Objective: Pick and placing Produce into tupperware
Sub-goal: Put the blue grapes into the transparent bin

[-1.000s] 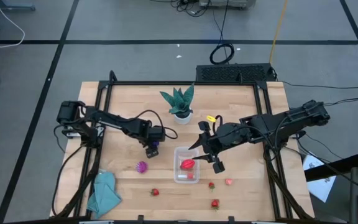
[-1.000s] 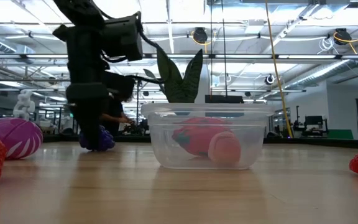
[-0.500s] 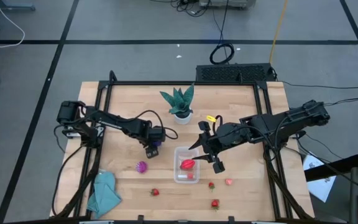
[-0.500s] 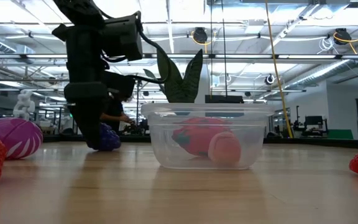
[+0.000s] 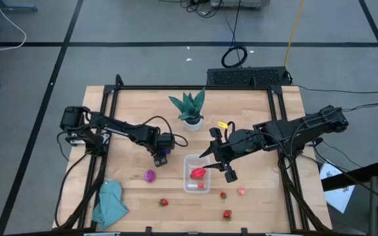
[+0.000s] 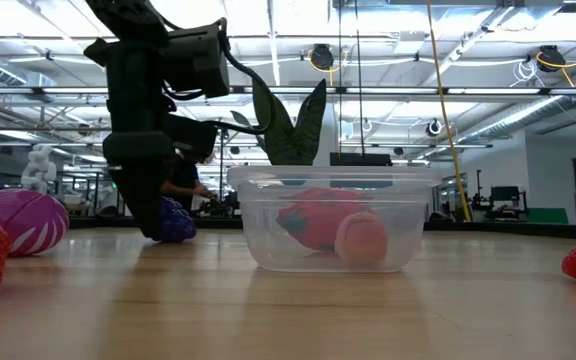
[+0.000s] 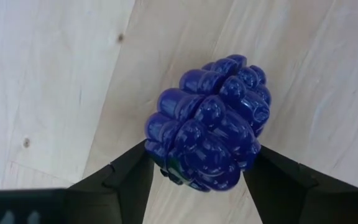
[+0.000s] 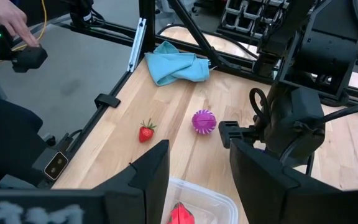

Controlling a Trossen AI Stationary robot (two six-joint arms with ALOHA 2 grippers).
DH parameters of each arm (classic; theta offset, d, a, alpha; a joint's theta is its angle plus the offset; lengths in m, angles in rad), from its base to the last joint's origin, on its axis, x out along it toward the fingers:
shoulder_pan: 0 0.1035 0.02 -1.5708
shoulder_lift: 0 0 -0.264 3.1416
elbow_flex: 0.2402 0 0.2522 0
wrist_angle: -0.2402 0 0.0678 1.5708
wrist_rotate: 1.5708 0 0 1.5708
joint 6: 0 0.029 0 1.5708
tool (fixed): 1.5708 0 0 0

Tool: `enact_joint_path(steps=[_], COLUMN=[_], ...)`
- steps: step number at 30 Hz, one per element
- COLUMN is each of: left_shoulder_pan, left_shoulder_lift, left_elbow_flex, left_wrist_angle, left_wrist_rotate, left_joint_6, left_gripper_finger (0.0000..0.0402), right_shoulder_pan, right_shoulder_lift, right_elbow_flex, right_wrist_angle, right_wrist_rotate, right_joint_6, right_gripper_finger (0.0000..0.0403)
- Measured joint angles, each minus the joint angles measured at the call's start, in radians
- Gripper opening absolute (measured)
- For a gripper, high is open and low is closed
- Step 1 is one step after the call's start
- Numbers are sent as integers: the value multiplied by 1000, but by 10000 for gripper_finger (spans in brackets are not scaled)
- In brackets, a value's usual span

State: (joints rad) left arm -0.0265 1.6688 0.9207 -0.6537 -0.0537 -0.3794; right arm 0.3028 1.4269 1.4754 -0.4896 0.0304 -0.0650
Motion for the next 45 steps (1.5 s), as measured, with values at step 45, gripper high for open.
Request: enact_joint_path(steps=[45], left_shoulder_pan=[-1], left_shoulder_lift=[0], left_elbow_flex=[0], left_wrist_angle=[82], left_wrist_rotate=[-37], left_joint_6=[164], left_gripper_finger=[296], right_shoulder_pan=[0], right_shoulder_lift=[0], right_elbow_flex=[0], right_wrist_angle=[7], right_wrist_rotate=[0], right_joint_6=[1], right_gripper_finger=[160])
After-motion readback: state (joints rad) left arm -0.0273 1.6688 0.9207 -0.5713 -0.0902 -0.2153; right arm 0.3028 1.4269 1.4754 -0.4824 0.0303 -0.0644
